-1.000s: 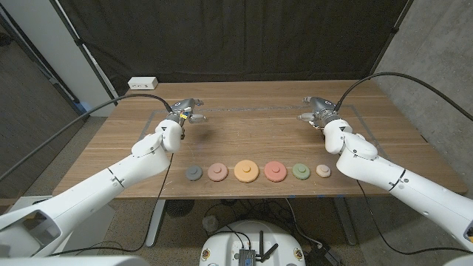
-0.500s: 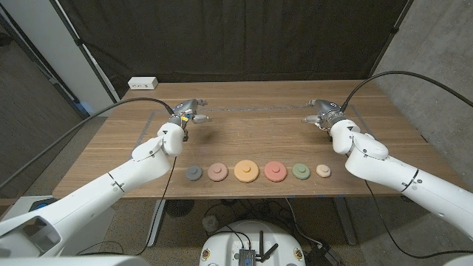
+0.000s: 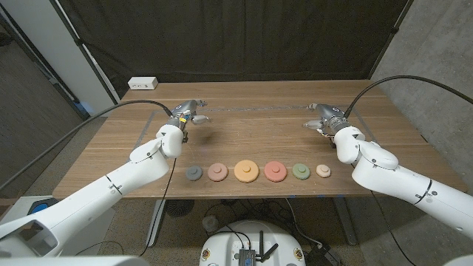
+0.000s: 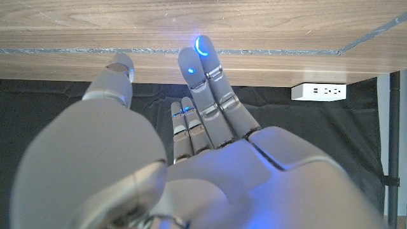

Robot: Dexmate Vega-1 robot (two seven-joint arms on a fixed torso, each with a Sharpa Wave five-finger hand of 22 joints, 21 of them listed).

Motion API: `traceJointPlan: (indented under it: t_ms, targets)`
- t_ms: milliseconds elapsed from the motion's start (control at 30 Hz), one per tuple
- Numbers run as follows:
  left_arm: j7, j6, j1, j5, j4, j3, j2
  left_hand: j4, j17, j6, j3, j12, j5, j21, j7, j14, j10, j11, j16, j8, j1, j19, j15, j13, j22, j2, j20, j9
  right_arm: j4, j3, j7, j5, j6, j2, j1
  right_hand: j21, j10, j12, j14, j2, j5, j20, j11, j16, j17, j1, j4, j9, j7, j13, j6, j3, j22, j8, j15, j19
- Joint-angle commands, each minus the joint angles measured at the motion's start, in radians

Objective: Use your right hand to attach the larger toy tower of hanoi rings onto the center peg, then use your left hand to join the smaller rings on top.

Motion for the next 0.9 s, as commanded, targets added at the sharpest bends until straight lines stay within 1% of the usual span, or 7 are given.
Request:
traceJointPlan:
  t_ms: [33, 167, 400, 500, 633, 667, 900]
  targets:
    - [0.023, -0.019, 0.008, -0.008, 0.006, -0.015, 0.014, 0.001, 0.0, 0.009, -0.006, 0.003, 0.01, 0.007, 0.0, 0.004, 0.009, -0.002, 0.006, 0.004, 0.004, 0.009, -0.071, 0.005, 0.002, 0.011, -0.087, 0.002, -0.098, 0.055, -0.039, 0.041, -0.013, -0.056, -0.11, 0.011, 0.0, -0.001, 0.0, 0.003, 0.004, -0.1, -0.017, 0.004, 0.004, 0.007, -0.002, 0.005, -0.008, 0.006, -0.01, -0.006, -0.001, -0.005, -0.12, -0.01]
    - [0.035, -0.036, 0.011, -0.009, 0.009, -0.02, 0.014, 0.001, -0.003, 0.011, -0.009, 0.003, 0.01, 0.009, 0.0, 0.005, 0.011, -0.006, 0.009, 0.003, 0.004, 0.008, -0.071, 0.007, 0.001, 0.012, -0.088, 0.002, -0.127, 0.079, -0.065, 0.052, -0.012, -0.077, -0.151, 0.015, -0.005, -0.007, -0.002, 0.003, 0.004, -0.1, -0.016, 0.003, -0.002, 0.004, 0.0, 0.005, -0.009, 0.003, -0.009, -0.013, -0.011, -0.005, -0.12, -0.019]
    - [0.051, -0.064, 0.015, -0.013, 0.022, -0.027, 0.01, 0.003, -0.006, 0.011, -0.014, 0.001, 0.011, 0.015, 0.0, 0.006, 0.011, -0.005, 0.015, 0.002, 0.003, 0.006, -0.071, 0.01, 0.0, 0.015, -0.089, 0.003, -0.166, 0.086, -0.07, 0.056, -0.02, -0.107, -0.181, 0.019, -0.012, -0.011, -0.011, 0.003, 0.003, -0.099, -0.01, -0.003, -0.013, -0.002, 0.002, 0.005, -0.009, 0.001, 0.0, -0.02, -0.02, -0.002, -0.12, -0.024]
    - [0.061, -0.081, 0.019, -0.02, 0.03, -0.034, 0.007, 0.003, -0.008, 0.012, -0.015, 0.001, 0.011, 0.017, 0.0, 0.005, 0.012, -0.005, 0.015, 0.002, 0.003, 0.006, -0.071, 0.011, -0.001, 0.016, -0.09, 0.003, -0.185, 0.081, -0.072, 0.048, -0.028, -0.115, -0.188, 0.023, -0.03, -0.019, -0.013, 0.003, 0.002, -0.099, 0.011, -0.002, -0.017, -0.004, 0.002, 0.004, 0.006, -0.002, 0.018, -0.025, -0.026, 0.004, -0.12, -0.026]
    - [0.074, -0.099, 0.025, -0.028, 0.039, -0.042, 0.002, 0.004, -0.01, 0.014, -0.017, 0.001, 0.011, 0.02, 0.001, 0.006, 0.014, -0.004, 0.018, 0.002, 0.002, 0.007, -0.071, 0.012, -0.001, 0.017, -0.092, 0.003, -0.208, 0.068, -0.066, 0.03, -0.044, -0.127, -0.19, 0.028, -0.047, -0.024, -0.024, 0.002, 0.002, -0.099, 0.027, -0.011, -0.028, -0.003, 0.001, 0.002, 0.02, -0.004, 0.013, -0.029, -0.031, 0.0, -0.12, -0.03]
    - [0.077, -0.102, 0.026, -0.028, 0.042, -0.043, 0.001, 0.004, -0.009, 0.015, -0.017, 0.001, 0.011, 0.02, 0.001, 0.006, 0.015, -0.004, 0.019, 0.002, 0.002, 0.006, -0.071, 0.012, -0.001, 0.017, -0.091, 0.003, -0.213, 0.065, -0.065, 0.024, -0.045, -0.132, -0.191, 0.03, -0.055, -0.026, -0.026, 0.001, 0.002, -0.1, 0.027, -0.012, -0.033, -0.004, 0.001, 0.001, 0.03, -0.006, 0.007, -0.032, -0.032, -0.003, -0.12, -0.032]
    - [0.086, -0.111, 0.03, -0.027, 0.048, -0.044, -0.002, 0.005, -0.012, 0.017, -0.023, 0.002, 0.012, 0.027, 0.001, 0.008, 0.022, -0.009, 0.028, 0.0, 0.0, 0.003, -0.071, 0.017, -0.004, 0.022, -0.091, 0.003, -0.235, 0.068, -0.055, 0.015, -0.059, -0.16, -0.208, 0.036, -0.064, -0.025, -0.023, 0.002, 0.002, -0.1, 0.033, -0.007, -0.036, -0.003, 0.001, -0.002, 0.035, -0.01, -0.01, -0.037, -0.041, -0.013, -0.12, -0.038]
